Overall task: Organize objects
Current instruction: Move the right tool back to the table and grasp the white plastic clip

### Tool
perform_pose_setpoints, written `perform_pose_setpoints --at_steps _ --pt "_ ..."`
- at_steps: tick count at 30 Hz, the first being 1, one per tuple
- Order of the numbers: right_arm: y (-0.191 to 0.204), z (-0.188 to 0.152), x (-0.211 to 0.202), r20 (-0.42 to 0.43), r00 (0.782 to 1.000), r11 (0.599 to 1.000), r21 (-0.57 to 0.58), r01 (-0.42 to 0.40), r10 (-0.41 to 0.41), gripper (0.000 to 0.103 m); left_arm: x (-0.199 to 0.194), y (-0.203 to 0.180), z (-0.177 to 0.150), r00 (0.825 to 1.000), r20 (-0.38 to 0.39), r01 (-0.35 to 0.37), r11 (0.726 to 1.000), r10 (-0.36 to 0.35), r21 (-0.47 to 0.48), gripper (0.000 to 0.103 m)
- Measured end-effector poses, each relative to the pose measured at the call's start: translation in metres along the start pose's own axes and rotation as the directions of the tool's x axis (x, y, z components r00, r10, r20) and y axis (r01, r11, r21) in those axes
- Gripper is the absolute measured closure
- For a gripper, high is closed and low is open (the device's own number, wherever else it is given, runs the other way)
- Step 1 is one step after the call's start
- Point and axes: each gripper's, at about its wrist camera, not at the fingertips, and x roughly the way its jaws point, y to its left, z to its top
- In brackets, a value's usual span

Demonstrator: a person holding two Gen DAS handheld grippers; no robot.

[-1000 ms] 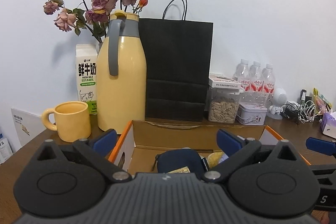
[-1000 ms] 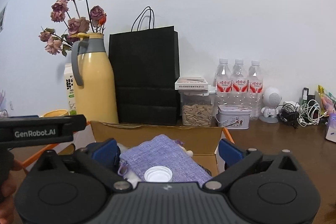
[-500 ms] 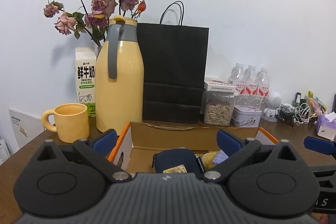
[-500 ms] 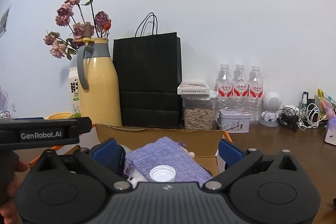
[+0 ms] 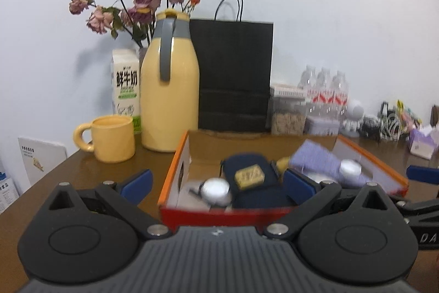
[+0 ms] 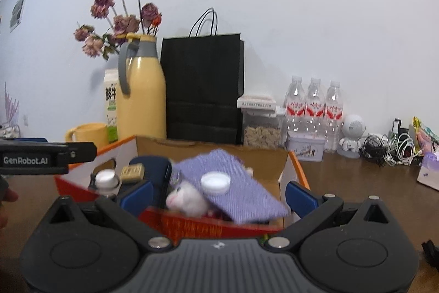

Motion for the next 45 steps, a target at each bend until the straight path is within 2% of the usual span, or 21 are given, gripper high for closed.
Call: perform_pose_setpoints --at_steps 4,9,15,21,23,26,29,35,40,42,45 --pt "0.003 -0.012 -0.012 -0.032 0.999 1.000 -0.003 -0.016 0.016 0.000 -0.013 0.006 -0.016 1.000 -0.026 -0.007 1.000 0.007 0.022 0.000" --pt "0.008 -0.025 -0.021 -0.076 0.997 1.000 -0.010 -0.029 0.028 0.000 -0.020 0.020 -0.033 0.995 -0.094 -0.031 0.999 0.032 0.005 0.000" --pt "0.017 -0.033 -0.021 -0.141 0.990 0.998 -0.047 -0.030 0.023 0.000 -0.028 0.029 -0.037 0.993 -0.108 -0.051 0.999 0.051 -0.006 0.000" --pt "0.016 -0.034 -0.014 -0.203 0.978 0.999 -0.029 -0.043 0.037 0.003 -0.031 0.032 -0.040 0.992 -0.116 -0.048 0.999 0.047 -0.010 0.000" --pt "0.016 -0.036 -0.009 -0.230 0.973 0.999 -0.025 -0.042 0.035 0.009 -0.029 0.033 -0.040 0.992 -0.120 -0.045 0.999 0.043 -0.015 0.000" --pt "0.014 -0.035 -0.001 -0.252 0.967 0.999 0.001 -0.043 0.042 0.025 -0.027 0.034 -0.041 0.991 -0.131 -0.039 0.999 0.035 -0.022 0.000" --pt "0.015 -0.034 0.011 -0.274 0.961 0.999 0.027 -0.031 0.038 0.031 -0.028 0.035 -0.041 0.991 -0.131 -0.038 0.999 0.033 -0.029 0.000" --pt "0.026 -0.028 0.036 -0.305 0.952 0.999 0.036 0.021 -0.009 0.056 -0.027 0.035 -0.041 0.990 -0.136 -0.037 0.999 0.032 -0.033 0.000" --pt "0.029 -0.027 0.041 -0.310 0.950 0.998 0.041 0.049 -0.034 0.064 -0.027 0.036 -0.041 0.990 -0.138 -0.037 0.999 0.032 -0.034 0.000" --pt "0.028 -0.028 0.041 -0.309 0.951 0.998 0.048 0.046 -0.029 0.075 -0.027 0.036 -0.041 0.990 -0.137 -0.037 0.999 0.032 -0.034 0.000" --pt "0.028 -0.027 0.038 -0.298 0.954 0.998 0.056 0.031 -0.013 0.076 -0.027 0.036 -0.041 0.990 -0.138 -0.039 0.999 0.034 -0.034 0.000"
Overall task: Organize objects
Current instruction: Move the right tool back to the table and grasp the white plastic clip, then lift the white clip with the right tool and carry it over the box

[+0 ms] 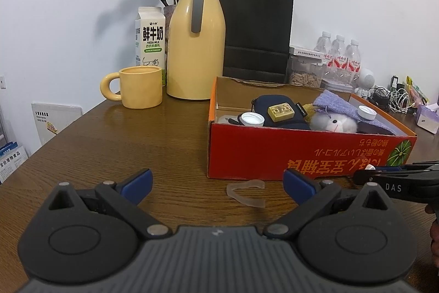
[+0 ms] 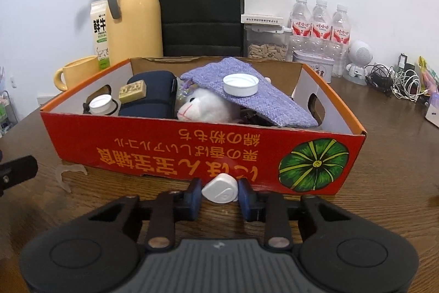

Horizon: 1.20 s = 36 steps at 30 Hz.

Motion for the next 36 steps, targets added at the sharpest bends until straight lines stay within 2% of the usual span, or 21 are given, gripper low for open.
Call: perform_pose_setpoints --at_steps 4,8,13,29,31,33,36 --pt "0.000 -0.001 -0.007 0.035 0.999 1.000 0.005 -0.028 0.028 0.076 0.000 0.000 -0.001 1.000 -0.003 -0.005 1.000 0.005 0.000 0.000" --pt "0.000 -0.006 -0.027 0.127 0.991 0.999 -0.006 -0.050 0.050 0.076 0.001 0.000 -0.001 1.000 -0.008 -0.011 1.000 0.011 0.000 0.000" --pt "-0.001 -0.014 -0.051 0.200 0.978 0.998 -0.028 -0.049 0.054 0.076 0.004 0.000 -0.001 0.999 -0.029 -0.019 1.000 0.019 -0.001 0.000" --pt "-0.017 -0.020 -0.068 0.264 0.961 0.997 0.004 -0.083 0.079 0.076 0.036 -0.007 0.005 0.985 -0.163 -0.052 0.997 0.059 0.048 0.001" --pt "-0.019 -0.021 -0.068 0.269 0.960 0.996 0.011 -0.090 0.084 0.076 0.044 -0.008 0.007 0.982 -0.177 -0.051 0.998 0.059 0.046 0.008" --pt "-0.020 -0.021 -0.069 0.273 0.958 0.995 0.012 -0.097 0.090 0.076 0.050 -0.009 0.009 0.979 -0.196 -0.051 0.998 0.058 0.042 0.025" --pt "-0.019 -0.021 -0.070 0.278 0.955 0.994 0.008 -0.107 0.101 0.076 0.059 -0.010 0.009 0.975 -0.216 -0.049 0.998 0.056 0.036 0.045"
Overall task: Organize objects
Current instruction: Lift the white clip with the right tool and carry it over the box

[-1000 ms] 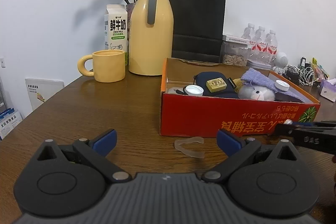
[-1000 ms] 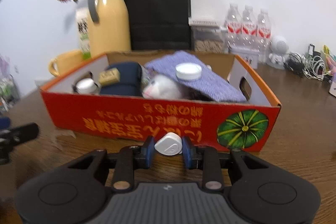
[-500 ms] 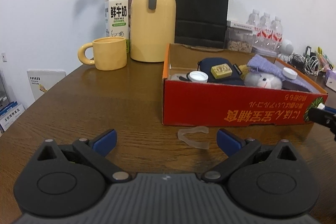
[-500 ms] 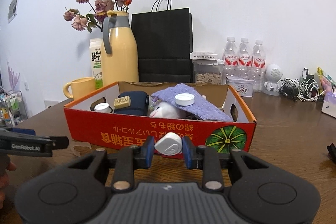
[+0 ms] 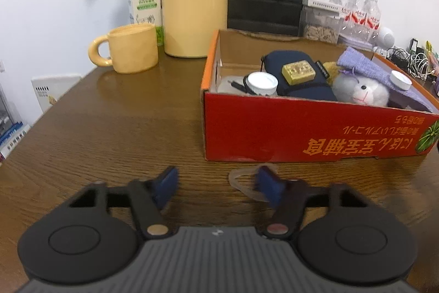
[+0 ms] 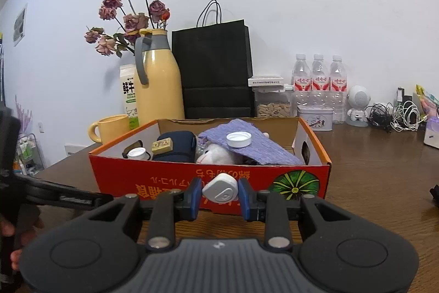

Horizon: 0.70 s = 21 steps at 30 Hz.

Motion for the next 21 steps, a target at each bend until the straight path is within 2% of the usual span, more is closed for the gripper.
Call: perform_pose_setpoints --at_steps 1,3,4,6,13,21 --pt "0.000 0.000 0.000 0.001 1.000 1.000 0.001 -0.003 0.003 0.076 0.000 -0.001 0.000 1.000 0.002 0.000 1.000 0.000 0.001 0.052" --pt "0.000 0.000 0.000 0.002 1.000 1.000 0.005 -0.010 0.010 0.076 -0.001 -0.003 -0.001 1.000 0.013 0.018 1.000 -0.018 0.010 0.088" --pt "0.000 0.000 0.000 0.001 1.000 1.000 0.006 -0.014 0.014 0.076 -0.003 -0.004 -0.002 1.000 0.017 0.025 0.999 -0.025 0.020 0.092" --pt "0.000 0.000 0.000 -0.001 1.000 1.000 0.005 -0.020 0.020 0.076 -0.006 -0.008 -0.005 0.999 0.028 0.032 0.999 -0.033 0.037 0.097" --pt "0.000 0.000 0.000 0.000 1.000 1.000 0.012 -0.028 0.028 0.076 -0.027 -0.011 -0.010 0.993 0.108 0.036 0.999 -0.039 0.023 0.098" --pt "0.001 0.000 -0.001 0.009 0.999 0.999 0.004 -0.032 0.032 0.076 -0.068 -0.017 -0.007 0.975 0.209 0.073 0.997 -0.077 0.027 0.098"
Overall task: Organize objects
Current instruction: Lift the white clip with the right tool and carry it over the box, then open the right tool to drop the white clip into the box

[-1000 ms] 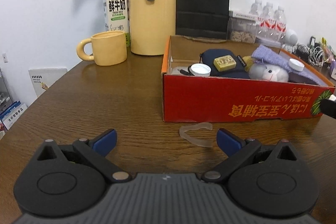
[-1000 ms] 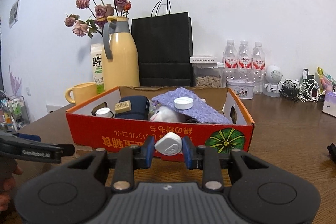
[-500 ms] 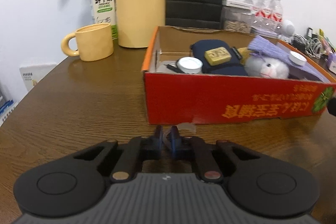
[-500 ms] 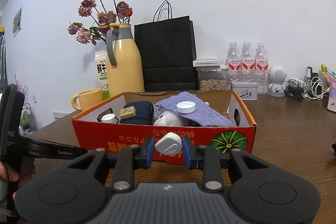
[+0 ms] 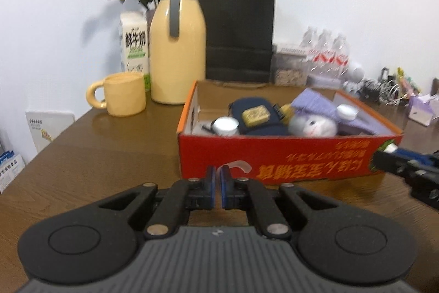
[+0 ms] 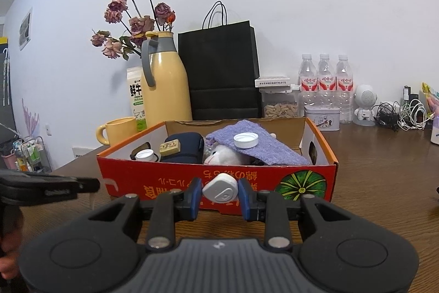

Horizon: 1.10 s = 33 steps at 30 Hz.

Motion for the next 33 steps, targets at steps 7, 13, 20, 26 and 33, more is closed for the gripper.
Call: perform_pose_setpoints --at_steps 7,13,20,26,33 --pt "0.005 0.014 -0.003 0.034 0.999 1.000 -0.016 -0.020 0.020 0.076 -0.012 -0.013 0.029 0.996 0.077 0.044 0.999 -0.045 0.007 0.098" --pt "0.011 0.047 0.007 0.088 0.996 0.998 -0.063 -0.002 0.007 0.076 -0.006 -0.025 0.058 0.987 0.140 0.076 0.997 -0.076 0.009 0.098" --pt "0.011 0.076 0.047 0.107 0.994 0.996 -0.077 0.036 -0.027 0.076 0.022 -0.031 0.085 0.982 0.172 0.083 0.997 -0.081 -0.004 0.098" --pt "0.003 0.091 0.089 0.097 0.993 0.995 -0.064 0.078 -0.072 0.076 0.062 -0.034 0.099 0.985 0.161 0.067 0.998 -0.064 -0.013 0.098" --pt "-0.011 0.092 0.128 0.037 0.997 0.995 -0.062 0.077 -0.075 0.076 0.104 -0.032 0.105 0.992 0.114 0.055 0.998 -0.050 -0.041 0.098"
